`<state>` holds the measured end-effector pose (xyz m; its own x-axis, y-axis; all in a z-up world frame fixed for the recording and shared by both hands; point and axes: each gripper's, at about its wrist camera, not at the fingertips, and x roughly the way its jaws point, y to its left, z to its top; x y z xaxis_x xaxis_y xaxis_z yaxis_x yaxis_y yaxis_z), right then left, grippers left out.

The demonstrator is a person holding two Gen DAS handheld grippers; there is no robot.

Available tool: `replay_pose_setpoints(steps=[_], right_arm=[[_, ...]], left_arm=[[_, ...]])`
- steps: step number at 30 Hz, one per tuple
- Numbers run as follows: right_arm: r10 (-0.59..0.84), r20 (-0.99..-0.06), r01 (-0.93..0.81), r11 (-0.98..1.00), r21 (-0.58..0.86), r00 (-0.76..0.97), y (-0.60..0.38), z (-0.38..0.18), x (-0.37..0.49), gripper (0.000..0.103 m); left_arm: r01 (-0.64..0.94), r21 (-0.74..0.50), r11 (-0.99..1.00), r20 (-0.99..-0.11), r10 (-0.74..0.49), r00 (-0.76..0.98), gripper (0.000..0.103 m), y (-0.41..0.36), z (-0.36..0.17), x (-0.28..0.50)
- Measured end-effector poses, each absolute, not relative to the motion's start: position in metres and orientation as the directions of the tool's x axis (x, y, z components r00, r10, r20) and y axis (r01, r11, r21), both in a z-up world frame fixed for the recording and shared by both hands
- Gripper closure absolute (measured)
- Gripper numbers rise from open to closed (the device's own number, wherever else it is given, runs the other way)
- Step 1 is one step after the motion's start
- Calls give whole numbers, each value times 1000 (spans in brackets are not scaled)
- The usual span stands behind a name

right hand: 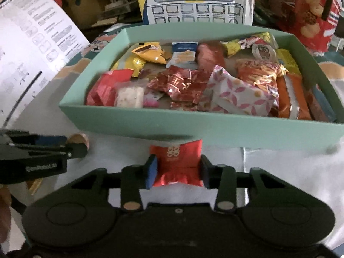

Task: Organize snacks
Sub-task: 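Grasp the round chocolate ball with the left tool while the right tool grasps the red packet, then carry the chocolate ball and red packet into the tray and release them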

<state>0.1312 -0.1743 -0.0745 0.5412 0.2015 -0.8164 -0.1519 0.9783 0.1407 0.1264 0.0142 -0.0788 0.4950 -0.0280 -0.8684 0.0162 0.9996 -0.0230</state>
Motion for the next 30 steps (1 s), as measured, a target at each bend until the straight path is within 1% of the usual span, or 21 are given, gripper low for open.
replay_pose_setpoints(steps=[4,6,13,20,26,28,29,30], right_arm=[[215,-812,-130,977,171,543,-186,-68,126,70],[222,-806,-128,975,182,549,-190,-64,123,74],[245,-780,-134,969,206,575,-199,-50,110,84],[269,-758,-126,962,242,594,-208,-33,96,85],[265,-719,-92,958,271,642,-226,-9,95,86],[266,-704,-88,956,280,659,-232,1,99,97],[266,-696,-83,955,286,667,-236,6,102,99],[262,-688,-78,955,287,677,-239,10,105,99]], left_arm=[[-8,-71,997,-877,-59,477,66,21,-76,123],[-8,-97,995,-878,-81,472,66,22,-74,120],[18,-110,994,-868,-104,485,65,17,-59,108],[31,-142,989,-858,-139,494,65,10,-45,101],[71,-165,984,-827,-177,533,65,1,-21,101],[84,-168,982,-815,-187,548,65,-3,-13,107],[91,-172,981,-810,-193,554,65,-6,-9,112],[97,-173,980,-805,-198,559,65,-8,-6,117]])
